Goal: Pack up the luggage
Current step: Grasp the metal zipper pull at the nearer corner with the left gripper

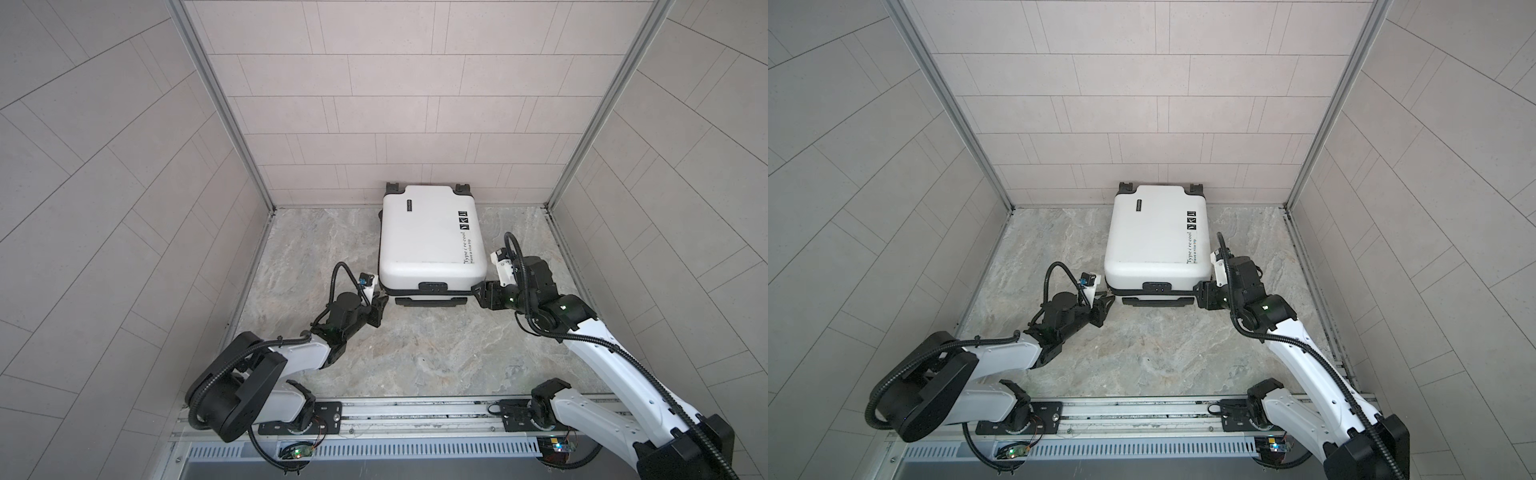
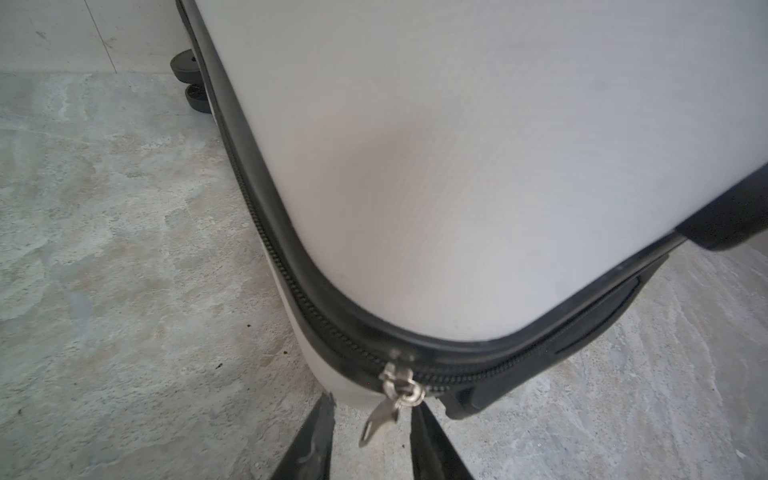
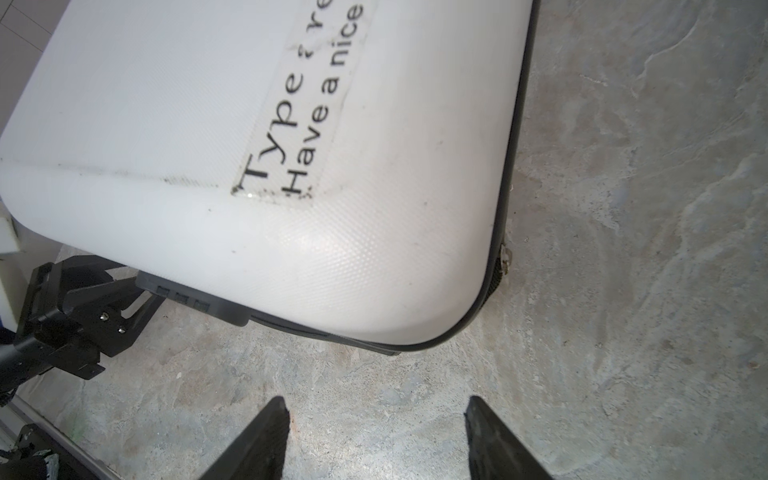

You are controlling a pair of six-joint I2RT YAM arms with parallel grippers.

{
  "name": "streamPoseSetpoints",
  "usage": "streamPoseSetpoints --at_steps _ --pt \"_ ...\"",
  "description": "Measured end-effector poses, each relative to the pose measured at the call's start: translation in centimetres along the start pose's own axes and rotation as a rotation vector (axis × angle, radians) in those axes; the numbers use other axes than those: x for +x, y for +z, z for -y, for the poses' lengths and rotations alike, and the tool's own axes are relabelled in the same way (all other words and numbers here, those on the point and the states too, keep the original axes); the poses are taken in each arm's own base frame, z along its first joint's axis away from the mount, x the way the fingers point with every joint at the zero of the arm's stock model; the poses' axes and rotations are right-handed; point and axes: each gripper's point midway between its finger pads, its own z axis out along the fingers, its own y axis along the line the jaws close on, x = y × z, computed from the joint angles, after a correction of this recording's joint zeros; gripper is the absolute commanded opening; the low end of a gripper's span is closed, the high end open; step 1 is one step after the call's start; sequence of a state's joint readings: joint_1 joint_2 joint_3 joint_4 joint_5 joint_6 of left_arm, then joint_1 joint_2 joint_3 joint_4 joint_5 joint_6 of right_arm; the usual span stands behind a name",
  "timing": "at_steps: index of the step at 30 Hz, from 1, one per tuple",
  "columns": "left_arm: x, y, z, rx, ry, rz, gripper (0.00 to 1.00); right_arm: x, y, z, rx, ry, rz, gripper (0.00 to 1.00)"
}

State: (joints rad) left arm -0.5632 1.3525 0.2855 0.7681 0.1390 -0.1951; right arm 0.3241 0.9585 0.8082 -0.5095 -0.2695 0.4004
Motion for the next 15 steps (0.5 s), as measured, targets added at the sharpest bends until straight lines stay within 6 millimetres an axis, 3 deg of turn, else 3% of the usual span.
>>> streamPoseSetpoints --at_steps 15 --pt "0.20 0.55 0.03 0.011 -0.002 -0.003 0.16 -0.21 0.11 -0.04 -0.001 0.003 -0.003 0.69"
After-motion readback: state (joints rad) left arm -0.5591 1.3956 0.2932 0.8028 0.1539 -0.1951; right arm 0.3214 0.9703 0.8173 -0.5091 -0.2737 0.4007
